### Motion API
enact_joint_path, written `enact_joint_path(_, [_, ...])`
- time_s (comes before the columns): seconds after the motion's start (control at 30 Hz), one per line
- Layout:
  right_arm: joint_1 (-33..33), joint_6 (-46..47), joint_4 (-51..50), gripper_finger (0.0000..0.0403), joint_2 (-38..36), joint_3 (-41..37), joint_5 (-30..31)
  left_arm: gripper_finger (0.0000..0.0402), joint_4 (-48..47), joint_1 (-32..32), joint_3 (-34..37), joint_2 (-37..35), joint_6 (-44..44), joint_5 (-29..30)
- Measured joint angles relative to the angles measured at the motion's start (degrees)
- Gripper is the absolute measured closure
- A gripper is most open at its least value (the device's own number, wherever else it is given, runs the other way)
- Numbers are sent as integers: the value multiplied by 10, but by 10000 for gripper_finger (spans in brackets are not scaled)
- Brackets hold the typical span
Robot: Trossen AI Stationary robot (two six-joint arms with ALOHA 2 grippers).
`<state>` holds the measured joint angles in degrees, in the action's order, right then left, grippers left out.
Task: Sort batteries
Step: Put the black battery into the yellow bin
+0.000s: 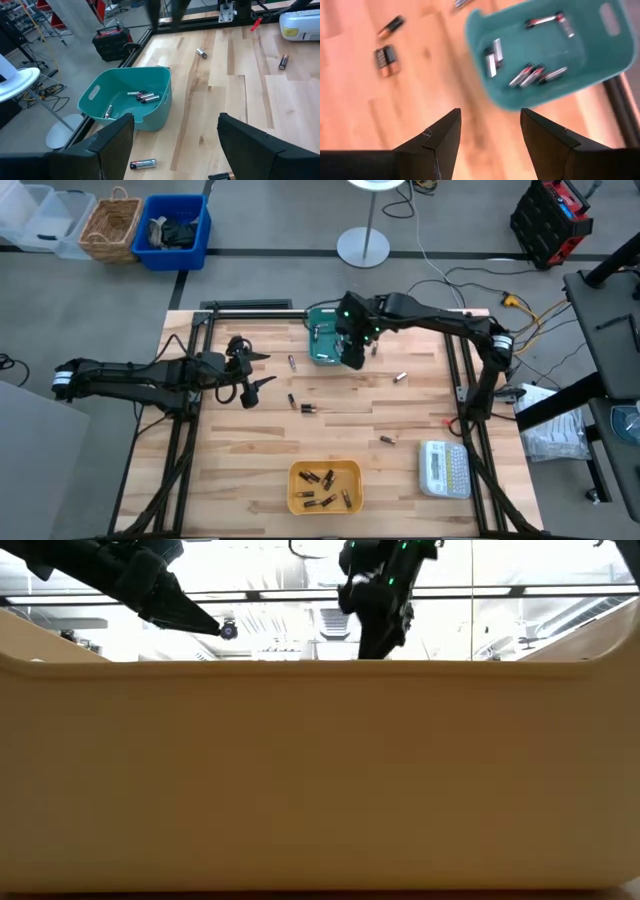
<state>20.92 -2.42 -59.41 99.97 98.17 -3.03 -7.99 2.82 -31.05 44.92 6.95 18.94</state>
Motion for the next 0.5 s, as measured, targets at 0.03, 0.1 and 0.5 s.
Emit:
enact_joint_path(0.03, [-10, 7, -12, 208, -5, 0, 0, 138, 0, 0, 0, 0, -1, 0])
enact_joint_path(0.1, [-29, 26, -31, 210, -16, 0, 0, 138, 0, 0, 0, 0, -4, 0])
enact_joint_path(0.5, [-166, 70, -74, 222, -29, -49, 0, 138, -2, 0, 0, 0, -14, 0])
